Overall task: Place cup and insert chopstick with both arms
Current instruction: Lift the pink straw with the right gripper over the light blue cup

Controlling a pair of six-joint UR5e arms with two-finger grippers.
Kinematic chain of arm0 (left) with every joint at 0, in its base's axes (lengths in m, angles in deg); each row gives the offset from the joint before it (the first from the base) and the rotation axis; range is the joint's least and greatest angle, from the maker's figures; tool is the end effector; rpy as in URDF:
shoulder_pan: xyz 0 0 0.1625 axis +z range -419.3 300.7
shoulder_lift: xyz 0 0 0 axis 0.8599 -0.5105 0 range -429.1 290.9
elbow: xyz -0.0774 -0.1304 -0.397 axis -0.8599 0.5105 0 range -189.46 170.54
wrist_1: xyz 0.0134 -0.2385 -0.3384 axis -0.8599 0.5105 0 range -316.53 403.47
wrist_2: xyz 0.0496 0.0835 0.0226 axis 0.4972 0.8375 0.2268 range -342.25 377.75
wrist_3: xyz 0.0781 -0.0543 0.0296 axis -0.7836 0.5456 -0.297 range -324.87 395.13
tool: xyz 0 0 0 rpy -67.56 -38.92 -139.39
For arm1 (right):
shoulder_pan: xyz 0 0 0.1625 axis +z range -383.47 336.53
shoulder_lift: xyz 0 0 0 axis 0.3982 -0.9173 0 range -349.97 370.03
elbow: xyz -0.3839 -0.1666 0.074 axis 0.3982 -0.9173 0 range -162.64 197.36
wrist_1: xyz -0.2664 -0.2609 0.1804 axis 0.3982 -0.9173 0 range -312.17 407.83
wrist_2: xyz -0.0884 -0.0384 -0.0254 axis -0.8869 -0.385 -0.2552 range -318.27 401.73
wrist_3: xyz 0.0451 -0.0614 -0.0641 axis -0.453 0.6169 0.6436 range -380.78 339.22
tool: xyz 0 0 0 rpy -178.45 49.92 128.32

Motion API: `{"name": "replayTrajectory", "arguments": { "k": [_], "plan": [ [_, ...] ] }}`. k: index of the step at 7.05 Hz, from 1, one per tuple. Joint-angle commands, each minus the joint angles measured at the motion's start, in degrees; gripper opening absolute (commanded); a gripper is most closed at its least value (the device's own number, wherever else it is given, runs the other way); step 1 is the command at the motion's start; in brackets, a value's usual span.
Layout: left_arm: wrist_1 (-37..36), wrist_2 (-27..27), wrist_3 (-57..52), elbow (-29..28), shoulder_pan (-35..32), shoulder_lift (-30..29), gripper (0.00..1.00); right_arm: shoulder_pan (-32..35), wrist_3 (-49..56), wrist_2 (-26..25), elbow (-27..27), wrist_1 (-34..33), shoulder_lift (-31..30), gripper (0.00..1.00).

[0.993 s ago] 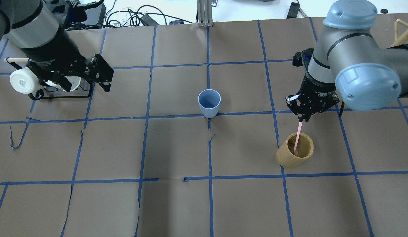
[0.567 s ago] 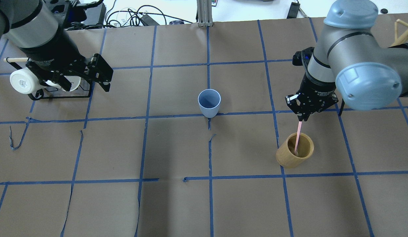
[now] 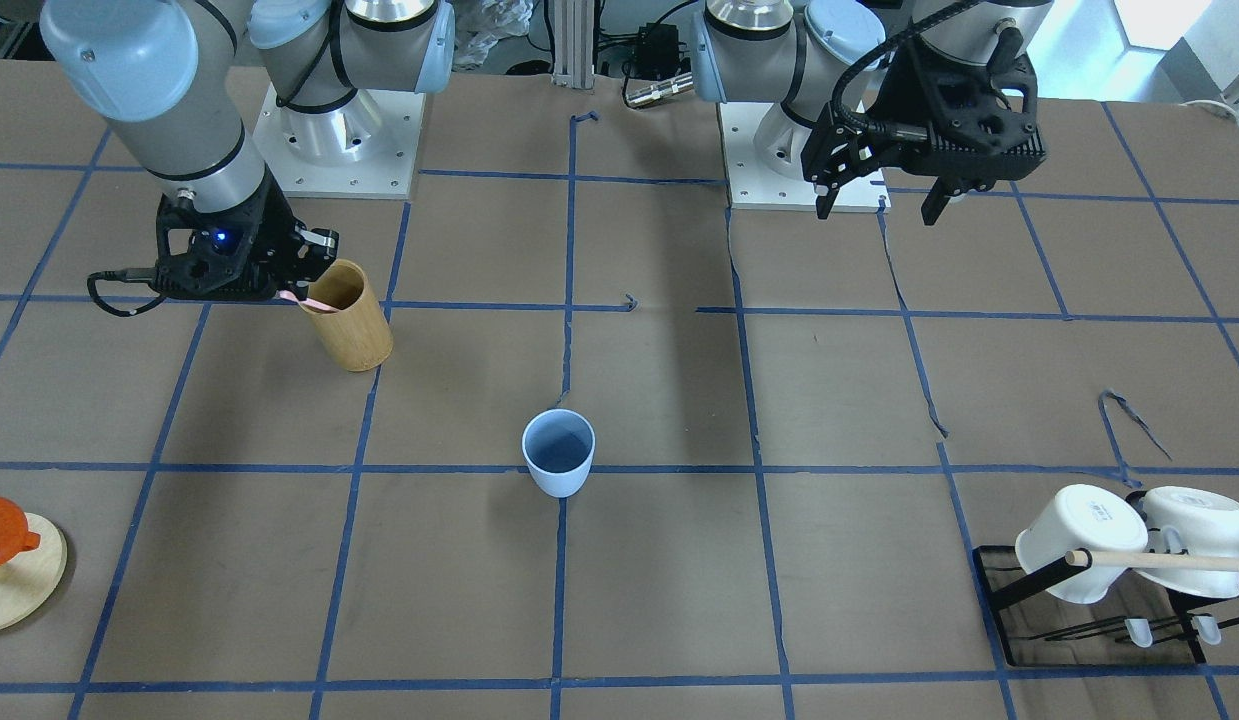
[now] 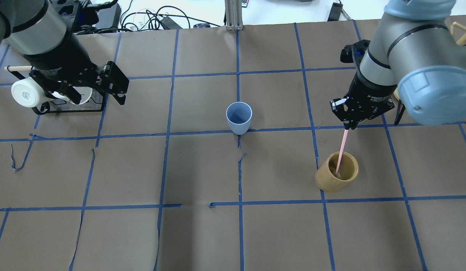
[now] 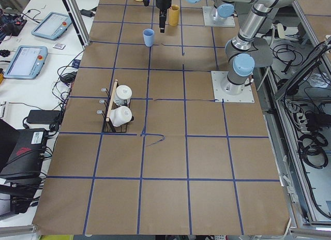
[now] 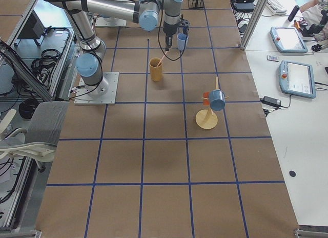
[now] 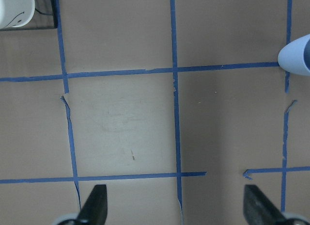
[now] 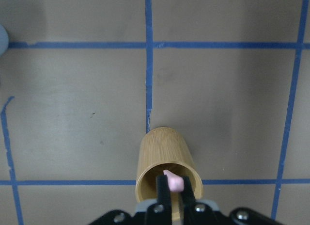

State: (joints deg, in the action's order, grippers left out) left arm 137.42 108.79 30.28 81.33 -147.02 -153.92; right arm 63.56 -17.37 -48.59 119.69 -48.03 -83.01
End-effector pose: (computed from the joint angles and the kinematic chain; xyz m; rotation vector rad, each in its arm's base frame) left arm -0.1133 -0.4581 0.5169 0.0696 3.1222 -0.0102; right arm 0.1087 -0.4643 0.4182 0.0123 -3.1379 -0.0946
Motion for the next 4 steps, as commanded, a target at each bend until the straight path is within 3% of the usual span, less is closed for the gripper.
{"name": "replayTrajectory", "arguments": {
  "k": [1,2,4],
  "plan": [
    [0.00,-0.07,-0.08,0.00,0.00,0.00,1.00,0.07,-0.68,1.64,-12.88,8.45,0.04,0.00],
    [0.00,-0.07,-0.08,0.00,0.00,0.00,1.00,0.16,-0.77,1.99,-18.26,8.85,0.23,0.00],
    [0.00,-0.07,-0.08,0.00,0.00,0.00,1.00,5.66,-5.82,4.35,-18.06,3.45,1.10,0.00]
  ]
}}
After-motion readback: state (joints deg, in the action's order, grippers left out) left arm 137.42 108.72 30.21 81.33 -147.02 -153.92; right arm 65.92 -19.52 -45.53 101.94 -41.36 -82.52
